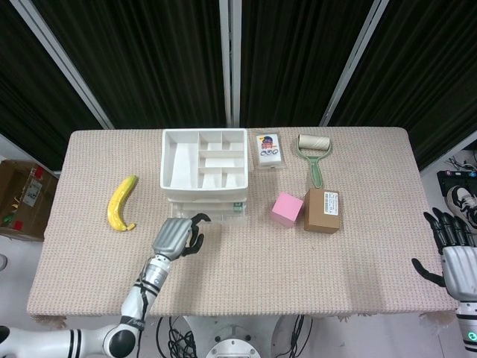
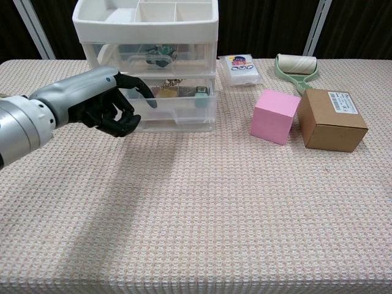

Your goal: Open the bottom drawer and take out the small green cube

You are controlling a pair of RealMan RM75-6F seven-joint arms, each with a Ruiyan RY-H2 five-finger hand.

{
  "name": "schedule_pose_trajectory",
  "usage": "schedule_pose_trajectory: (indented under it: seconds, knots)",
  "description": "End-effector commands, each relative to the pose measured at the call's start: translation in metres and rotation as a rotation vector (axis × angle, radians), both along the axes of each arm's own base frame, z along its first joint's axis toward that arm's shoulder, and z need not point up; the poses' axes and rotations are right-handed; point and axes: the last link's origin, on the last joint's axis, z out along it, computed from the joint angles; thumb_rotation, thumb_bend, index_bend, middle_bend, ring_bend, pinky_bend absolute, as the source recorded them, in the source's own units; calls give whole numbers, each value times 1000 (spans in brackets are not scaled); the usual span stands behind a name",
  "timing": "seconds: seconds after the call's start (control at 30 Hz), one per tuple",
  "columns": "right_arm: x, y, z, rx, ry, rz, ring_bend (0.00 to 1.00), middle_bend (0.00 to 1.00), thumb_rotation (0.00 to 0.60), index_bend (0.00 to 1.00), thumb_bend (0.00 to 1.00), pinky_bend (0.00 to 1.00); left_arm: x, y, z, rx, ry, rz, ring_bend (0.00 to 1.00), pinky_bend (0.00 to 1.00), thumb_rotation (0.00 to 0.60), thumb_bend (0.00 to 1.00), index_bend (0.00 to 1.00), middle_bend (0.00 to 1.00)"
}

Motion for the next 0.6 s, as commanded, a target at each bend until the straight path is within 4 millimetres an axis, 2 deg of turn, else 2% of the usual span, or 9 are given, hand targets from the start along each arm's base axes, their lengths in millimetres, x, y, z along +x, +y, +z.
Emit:
schedule_pose_trajectory:
  seconds: [0.03,0.4,0.6]
  knots:
    - [1,-1,0,3,2,0,0,0,600,0,133,0,-2,-9,6,-20,-12,-2,944,1000,600,519,332,786]
    - [3,0,-1,5,2,-1,0,0,600,0,133,0,-9,-34,18,-113,16,-57,944,1000,600,520,332,784]
    - [2,0,0,3,3,-3,0,0,600,0,133,0,-8,-38,20,-129,14,-71,944,1000,600,519,330,781]
